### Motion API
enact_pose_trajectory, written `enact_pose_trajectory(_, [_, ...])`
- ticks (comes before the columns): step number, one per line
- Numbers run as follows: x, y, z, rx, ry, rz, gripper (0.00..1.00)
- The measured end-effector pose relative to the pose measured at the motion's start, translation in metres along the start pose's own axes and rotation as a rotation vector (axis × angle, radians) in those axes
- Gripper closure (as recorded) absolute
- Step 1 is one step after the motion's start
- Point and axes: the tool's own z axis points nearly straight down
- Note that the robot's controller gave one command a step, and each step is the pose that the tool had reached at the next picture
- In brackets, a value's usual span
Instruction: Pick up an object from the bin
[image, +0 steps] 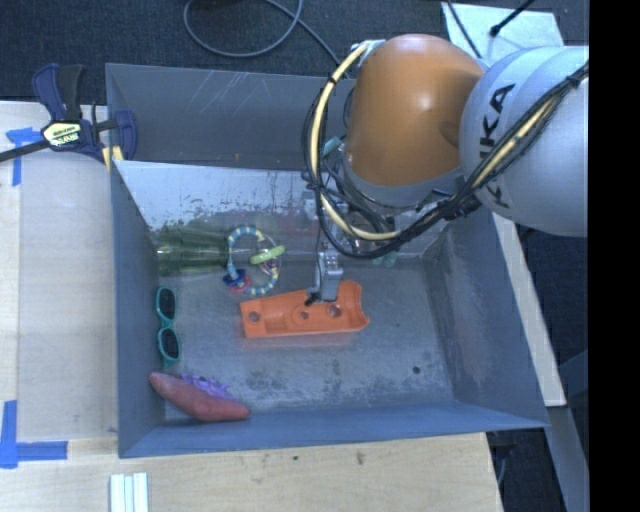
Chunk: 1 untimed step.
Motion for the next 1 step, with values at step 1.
enact_pose_trajectory(1, [-0.0014,-0.0004,-0.0051,-0.001,-0.009,0.002,0.0])
